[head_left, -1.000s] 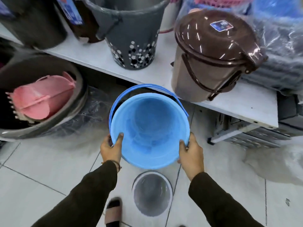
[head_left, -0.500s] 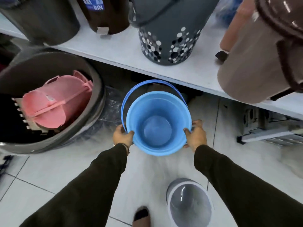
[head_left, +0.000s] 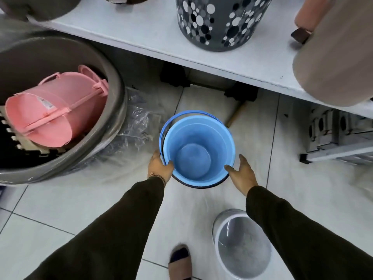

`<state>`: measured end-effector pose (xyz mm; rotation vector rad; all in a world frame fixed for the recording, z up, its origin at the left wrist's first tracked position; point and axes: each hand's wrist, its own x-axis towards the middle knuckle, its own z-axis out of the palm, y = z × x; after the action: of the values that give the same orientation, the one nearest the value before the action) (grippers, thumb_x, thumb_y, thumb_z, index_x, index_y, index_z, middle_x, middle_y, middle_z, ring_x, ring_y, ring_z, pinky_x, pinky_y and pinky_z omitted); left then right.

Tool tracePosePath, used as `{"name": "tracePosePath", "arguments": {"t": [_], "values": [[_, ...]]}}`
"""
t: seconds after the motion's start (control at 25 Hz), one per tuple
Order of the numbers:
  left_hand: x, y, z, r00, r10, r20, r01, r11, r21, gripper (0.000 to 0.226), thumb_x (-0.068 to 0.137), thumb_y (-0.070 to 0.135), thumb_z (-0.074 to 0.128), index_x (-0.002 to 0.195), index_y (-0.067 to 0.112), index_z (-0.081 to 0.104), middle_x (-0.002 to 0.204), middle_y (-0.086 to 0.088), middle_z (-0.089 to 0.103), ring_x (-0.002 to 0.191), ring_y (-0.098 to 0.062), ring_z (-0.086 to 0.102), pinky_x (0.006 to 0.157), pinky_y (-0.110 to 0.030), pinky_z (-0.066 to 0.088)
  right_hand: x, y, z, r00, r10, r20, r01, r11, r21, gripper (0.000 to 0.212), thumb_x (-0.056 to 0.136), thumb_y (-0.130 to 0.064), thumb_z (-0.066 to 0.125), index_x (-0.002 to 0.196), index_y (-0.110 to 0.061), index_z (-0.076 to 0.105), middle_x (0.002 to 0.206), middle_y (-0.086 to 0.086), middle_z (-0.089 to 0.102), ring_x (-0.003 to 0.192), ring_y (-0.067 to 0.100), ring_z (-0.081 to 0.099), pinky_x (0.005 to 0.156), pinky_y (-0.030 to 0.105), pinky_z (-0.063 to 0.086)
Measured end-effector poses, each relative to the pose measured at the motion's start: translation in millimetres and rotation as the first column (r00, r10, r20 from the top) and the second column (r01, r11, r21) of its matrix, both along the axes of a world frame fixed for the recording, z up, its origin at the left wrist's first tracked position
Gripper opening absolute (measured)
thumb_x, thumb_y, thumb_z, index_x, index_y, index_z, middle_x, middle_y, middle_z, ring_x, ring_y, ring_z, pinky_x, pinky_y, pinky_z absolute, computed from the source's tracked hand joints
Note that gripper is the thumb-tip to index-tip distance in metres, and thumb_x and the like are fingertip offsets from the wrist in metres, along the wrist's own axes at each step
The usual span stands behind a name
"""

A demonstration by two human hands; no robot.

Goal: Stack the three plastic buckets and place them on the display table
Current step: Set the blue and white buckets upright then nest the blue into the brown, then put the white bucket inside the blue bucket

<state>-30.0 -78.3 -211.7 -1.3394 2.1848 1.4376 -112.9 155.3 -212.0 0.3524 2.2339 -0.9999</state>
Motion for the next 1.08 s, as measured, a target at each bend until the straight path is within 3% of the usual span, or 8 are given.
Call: {"name": "tracePosePath", "arguments": {"t": [0.16,0.4,0.48,0.64,0.72,0.84,0.96,1.08], "values": [[17,30,23,0.968,-0.214,-0.134,0.199,0.973,-0.115,0.059,0.088,0.011,0.062,0.144,0.013,0.044,0.152,-0.009,0.043,0.142,-0.027,0.039,0.119,-0.034,0.031,14,26,21,0.998,0.051,-0.036,-0.050,0.998,0.026,0.078,0.095,-0.033,0.059,0.157,-0.017,0.015,0.166,0.005,0.017,0.150,0.026,0.025,0.121,0.038,0.025],[59,113,32,0.952,-0.139,-0.272,0.151,0.988,0.023,0.031,0.087,0.007,0.064,0.112,0.024,0.064,0.123,0.000,0.067,0.100,-0.017,0.066,0.091,-0.020,0.052,72,105,17,0.996,-0.045,0.079,0.042,0.998,0.039,0.072,0.096,-0.030,0.057,0.155,-0.010,0.021,0.162,0.012,0.025,0.146,0.031,0.033,0.118,0.035,0.027],[86,146,7,0.969,-0.150,-0.197,0.175,0.978,0.112,0.026,0.087,0.010,0.066,0.110,0.024,0.065,0.115,0.004,0.068,0.106,-0.020,0.066,0.089,-0.025,0.050,105,141,-5,0.991,-0.048,0.124,0.036,0.995,0.097,0.072,0.096,-0.024,0.059,0.155,-0.007,0.021,0.162,0.015,0.025,0.146,0.032,0.033,0.117,0.035,0.029],[149,201,-71,0.939,-0.305,0.158,0.276,0.943,0.184,0.059,0.092,0.031,0.062,0.145,0.015,0.044,0.151,-0.008,0.047,0.140,-0.028,0.044,0.115,-0.032,0.035,182,202,-64,0.976,-0.140,0.165,0.103,0.972,0.213,0.081,0.091,-0.018,0.064,0.156,-0.006,0.017,0.163,0.016,0.021,0.145,0.035,0.033,0.115,0.039,0.033],[173,224,-104,0.920,-0.289,0.265,0.216,0.937,0.274,0.072,0.094,0.037,0.059,0.152,0.007,0.030,0.158,-0.013,0.036,0.146,-0.029,0.036,0.117,-0.033,0.028,217,219,-96,0.932,-0.281,0.228,0.246,0.954,0.172,0.075,0.089,-0.019,0.067,0.149,-0.002,0.025,0.151,0.021,0.041,0.124,0.037,0.053,0.100,0.038,0.045],[182,243,-132,0.947,-0.198,0.251,0.118,0.946,0.301,0.037,0.091,0.025,0.062,0.122,0.003,0.060,0.121,-0.016,0.063,0.108,-0.030,0.059,0.096,-0.035,0.047,246,223,-127,0.782,-0.472,0.406,0.511,0.859,0.013,0.048,0.092,-0.013,0.061,0.134,-0.005,0.037,0.131,0.026,0.055,0.090,0.039,0.065,0.072,0.043,0.057],[175,250,-127,0.969,-0.177,0.171,0.131,0.960,0.248,0.026,0.083,0.011,0.063,0.108,0.008,0.068,0.103,-0.010,0.067,0.085,-0.024,0.058,0.069,-0.024,0.049,249,225,-126,0.824,-0.519,0.227,0.543,0.838,-0.058,0.033,0.090,0.001,0.047,0.122,-0.005,0.046,0.122,0.022,0.056,0.092,0.046,0.067,0.049,0.034,0.060],[161,256,-85,1.000,0.001,-0.004,0.001,0.932,0.363,0.045,0.080,0.000,0.067,0.124,0.009,0.062,0.122,-0.008,0.065,0.109,-0.025,0.064,0.091,-0.038,0.057,234,233,-84,0.884,-0.467,-0.035,0.459,0.879,-0.126,0.020,0.093,-0.001,0.043,0.110,-0.010,0.044,0.115,0.015,0.054,0.088,0.038,0.065,0.042,0.021,0.056]]}}
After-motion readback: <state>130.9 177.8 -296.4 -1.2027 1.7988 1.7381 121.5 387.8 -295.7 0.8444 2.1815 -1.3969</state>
